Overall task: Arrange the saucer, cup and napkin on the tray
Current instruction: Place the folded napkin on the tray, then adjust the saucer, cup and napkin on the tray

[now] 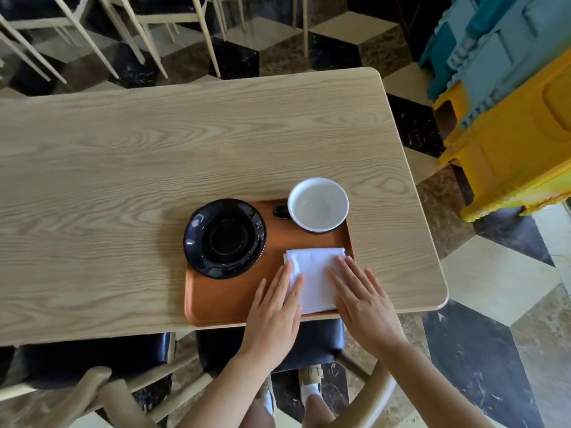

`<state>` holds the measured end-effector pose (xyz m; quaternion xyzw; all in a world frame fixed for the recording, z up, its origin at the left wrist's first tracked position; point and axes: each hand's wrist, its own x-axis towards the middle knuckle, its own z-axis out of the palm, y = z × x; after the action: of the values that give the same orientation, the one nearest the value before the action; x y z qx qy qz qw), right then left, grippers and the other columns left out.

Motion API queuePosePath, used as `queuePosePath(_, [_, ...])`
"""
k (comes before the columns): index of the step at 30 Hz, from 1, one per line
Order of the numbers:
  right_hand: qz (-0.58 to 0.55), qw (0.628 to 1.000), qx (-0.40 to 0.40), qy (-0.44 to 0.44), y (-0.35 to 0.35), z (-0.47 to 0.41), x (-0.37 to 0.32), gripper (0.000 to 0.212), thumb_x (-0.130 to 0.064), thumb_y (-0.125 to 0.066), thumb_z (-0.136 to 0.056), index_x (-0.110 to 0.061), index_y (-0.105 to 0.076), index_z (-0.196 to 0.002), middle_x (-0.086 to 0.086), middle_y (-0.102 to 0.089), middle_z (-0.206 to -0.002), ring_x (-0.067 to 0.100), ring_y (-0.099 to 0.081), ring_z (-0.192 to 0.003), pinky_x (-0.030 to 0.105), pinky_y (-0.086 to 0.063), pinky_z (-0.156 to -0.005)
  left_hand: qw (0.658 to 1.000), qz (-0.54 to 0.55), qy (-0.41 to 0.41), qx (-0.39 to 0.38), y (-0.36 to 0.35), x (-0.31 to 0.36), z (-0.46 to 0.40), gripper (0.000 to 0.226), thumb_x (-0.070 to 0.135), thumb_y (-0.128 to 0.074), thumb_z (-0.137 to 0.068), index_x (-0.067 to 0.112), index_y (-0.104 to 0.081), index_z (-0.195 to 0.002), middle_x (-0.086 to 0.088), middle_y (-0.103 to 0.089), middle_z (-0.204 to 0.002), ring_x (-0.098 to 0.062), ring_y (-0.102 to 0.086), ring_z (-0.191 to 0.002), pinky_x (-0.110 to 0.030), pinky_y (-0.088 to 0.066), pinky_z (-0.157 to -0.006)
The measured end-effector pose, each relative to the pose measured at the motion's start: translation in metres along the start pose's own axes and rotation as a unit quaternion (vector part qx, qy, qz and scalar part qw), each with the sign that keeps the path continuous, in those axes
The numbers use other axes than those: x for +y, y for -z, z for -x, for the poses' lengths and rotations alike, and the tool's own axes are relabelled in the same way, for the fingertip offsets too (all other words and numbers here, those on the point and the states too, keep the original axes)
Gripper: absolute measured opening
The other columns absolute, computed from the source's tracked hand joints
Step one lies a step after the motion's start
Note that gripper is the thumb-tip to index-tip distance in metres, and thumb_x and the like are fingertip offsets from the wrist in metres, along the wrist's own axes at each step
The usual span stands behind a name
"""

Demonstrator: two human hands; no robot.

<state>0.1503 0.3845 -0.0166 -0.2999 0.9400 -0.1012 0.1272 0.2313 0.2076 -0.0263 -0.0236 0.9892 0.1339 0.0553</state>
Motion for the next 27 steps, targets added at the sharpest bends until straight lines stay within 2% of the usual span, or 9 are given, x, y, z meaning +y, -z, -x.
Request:
queuePosePath(2, [0.005,1.000,0.013,-0.014,0.002,0.000,-0.005,0.052,-0.033,-0.007,-0.097,-0.016,-0.041,-0.133,0.008,-0.040,-0.145,0.019,-0.022,-0.136,0.037,-0.012,-0.111,1.000,0.000,-0.006,-0.011,0.002,-0.002,-0.001,0.050,0.030,-0.029,-0.092,0.018,-0.034,-0.140,-0.012,-0.026,-0.152,-0.022,-0.024,-0.139,-0.044,-0.031,-0.107])
queuePosePath(5, [0.020,0.998,0.054,-0.023,0.006,-0.004,-0.021,0.043,-0.028,-0.022,-0.094,-0.015,-0.048,-0.126,0.014,-0.051,-0.137,0.025,-0.035,-0.132,0.044,-0.024,-0.106,1.000,0.005,-0.028,-0.012,0.011,-0.009,0.000,0.051,0.034,-0.029,-0.093,0.019,-0.030,-0.142,-0.012,-0.027,-0.152,-0.022,-0.023,-0.140,-0.047,-0.031,-0.109])
queuePosePath(10, [0.017,0.994,0.097,0.042,0.011,-0.028,-0.066,0.039,-0.020,-0.047,-0.084,-0.013,-0.055,-0.122,0.015,-0.055,-0.132,0.030,-0.049,-0.125,0.052,-0.043,-0.098,0.999,0.018,-0.010,0.026,0.039,-0.042,0.012,0.052,0.037,-0.032,-0.095,0.019,-0.027,-0.143,-0.010,-0.020,-0.154,-0.019,-0.017,-0.142,-0.044,-0.018,-0.114])
queuePosePath(13, [0.011,0.994,0.091,0.062,0.009,-0.047,-0.093,0.044,-0.016,-0.058,-0.081,-0.014,-0.053,-0.125,0.013,-0.051,-0.136,0.029,-0.046,-0.127,0.051,-0.042,-0.097,0.999,-0.016,0.023,0.029,0.051,-0.074,0.022,0.053,0.041,-0.032,-0.094,0.020,-0.031,-0.142,-0.010,-0.021,-0.154,-0.021,-0.020,-0.141,-0.046,-0.016,-0.114])
queuePosePath(16, [0.026,0.993,0.072,0.086,0.002,-0.060,-0.112,0.044,-0.024,-0.038,-0.085,-0.015,-0.052,-0.126,0.011,-0.050,-0.138,0.028,-0.043,-0.129,0.050,-0.039,-0.101,0.998,-0.047,0.048,-0.003,0.057,-0.101,0.031,0.054,0.045,-0.026,-0.094,0.017,-0.037,-0.139,-0.015,-0.030,-0.150,-0.026,-0.026,-0.139,-0.053,-0.020,-0.111])
queuePosePath(18, [0.025,0.994,0.060,0.090,-0.001,-0.064,-0.118,0.044,-0.024,-0.037,-0.085,-0.014,-0.055,-0.123,0.012,-0.054,-0.134,0.028,-0.045,-0.128,0.050,-0.041,-0.100,0.996,-0.060,0.062,-0.020,0.058,-0.111,0.035,0.057,0.048,-0.019,-0.094,0.017,-0.042,-0.136,-0.015,-0.038,-0.146,-0.027,-0.031,-0.137,-0.055,-0.020,-0.110])
queuePosePath(20, [0.019,0.994,0.068,0.088,-0.005,-0.064,-0.121,0.041,-0.022,-0.043,-0.084,-0.012,-0.057,-0.121,0.013,-0.057,-0.131,0.029,-0.048,-0.125,0.050,-0.042,-0.099,0.996,-0.063,0.062,-0.028,0.058,-0.116,0.039,0.057,0.048,-0.017,-0.094,0.018,-0.043,-0.136,-0.014,-0.042,-0.144,-0.027,-0.033,-0.136,-0.055,-0.021,-0.110])
queuePosePath(23, [0.013,0.992,0.085,0.092,-0.008,-0.062,-0.121,0.040,-0.020,-0.043,-0.085,-0.010,-0.057,-0.121,0.014,-0.058,-0.129,0.028,-0.049,-0.124,0.048,-0.040,-0.100,0.997,-0.044,0.053,-0.019,0.056,-0.117,0.042,0.054,0.044,-0.027,-0.092,0.017,-0.043,-0.136,-0.016,-0.043,-0.142,-0.029,-0.034,-0.135,-0.055,-0.025,-0.109])
queuePosePath(27, [-0.001,0.991,0.097,0.092,-0.008,-0.055,-0.121,0.041,-0.012,-0.065,-0.080,-0.009,-0.058,-0.120,0.015,-0.059,-0.128,0.028,-0.049,-0.124,0.048,-0.037,-0.103,0.999,-0.018,0.039,-0.005,0.052,-0.117,0.050,0.052,0.041,-0.032,-0.092,0.016,-0.042,-0.136,-0.017,-0.043,-0.142,-0.029,-0.034,-0.135,-0.051,-0.029,-0.109])
